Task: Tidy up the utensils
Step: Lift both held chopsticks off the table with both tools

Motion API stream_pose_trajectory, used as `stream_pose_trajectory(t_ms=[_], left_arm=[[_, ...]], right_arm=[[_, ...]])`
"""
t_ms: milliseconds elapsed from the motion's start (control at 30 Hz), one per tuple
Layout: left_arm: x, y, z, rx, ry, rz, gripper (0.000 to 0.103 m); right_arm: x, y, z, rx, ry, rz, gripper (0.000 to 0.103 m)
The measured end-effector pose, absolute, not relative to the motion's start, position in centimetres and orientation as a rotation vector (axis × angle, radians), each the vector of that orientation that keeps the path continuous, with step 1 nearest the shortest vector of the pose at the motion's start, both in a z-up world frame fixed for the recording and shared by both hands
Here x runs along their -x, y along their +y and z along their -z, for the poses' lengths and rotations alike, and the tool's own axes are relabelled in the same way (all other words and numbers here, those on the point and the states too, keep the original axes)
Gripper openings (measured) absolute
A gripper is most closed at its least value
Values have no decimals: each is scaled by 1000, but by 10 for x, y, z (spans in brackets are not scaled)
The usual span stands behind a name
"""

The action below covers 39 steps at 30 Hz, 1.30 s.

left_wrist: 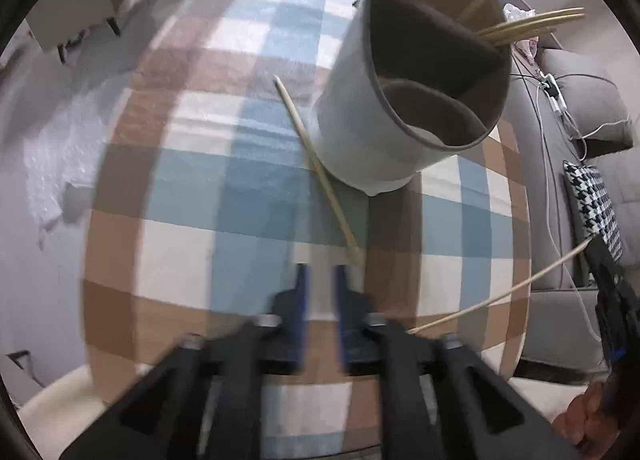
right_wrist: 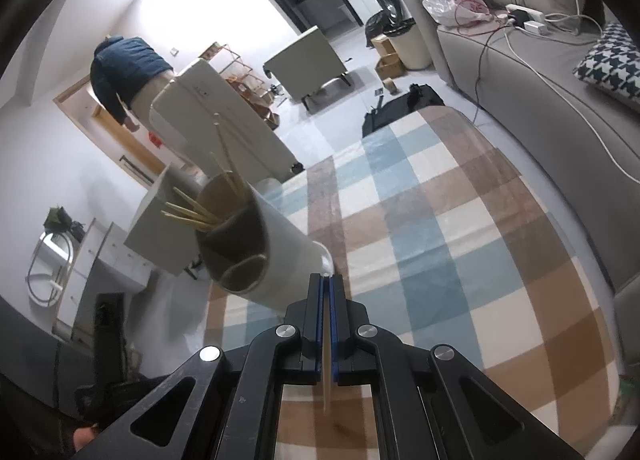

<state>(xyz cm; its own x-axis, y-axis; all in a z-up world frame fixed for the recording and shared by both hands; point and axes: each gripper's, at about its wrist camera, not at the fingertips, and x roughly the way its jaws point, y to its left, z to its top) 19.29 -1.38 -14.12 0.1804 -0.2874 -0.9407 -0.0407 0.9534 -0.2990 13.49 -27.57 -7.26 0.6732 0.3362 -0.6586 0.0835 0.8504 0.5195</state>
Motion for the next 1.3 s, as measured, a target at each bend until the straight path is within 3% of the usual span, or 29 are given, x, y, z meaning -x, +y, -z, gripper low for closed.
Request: stream_pose_trajectory(t_ms=[33,67,500,567,667,733,1300], left_arm=[[-195,-21,145,284,1382,185,38],[-198,-27,148,269,1374,179,42],[-212,-88,195,-52,1340,-22,44],[-211,-91,194,-52,1326,-29,41],[-210,-94,192,-11,1339,9,14],[-207,-92,191,6,1349,7,6],[-95,-59,190,-25,1539,51,1]], right_arm=[[-135,-277,72,-549,829,-150,2],[-135,-278,71,-544,824,-148,2],[-140,-301,72,-553,824,-116,2],[-140,-303,73,-563,823,-117,2],[-139,-305,73,-568,822,-114,2],[-139,-305,72,-565,822,-111,2],[-129,-302,72,-573,810,-96,2]])
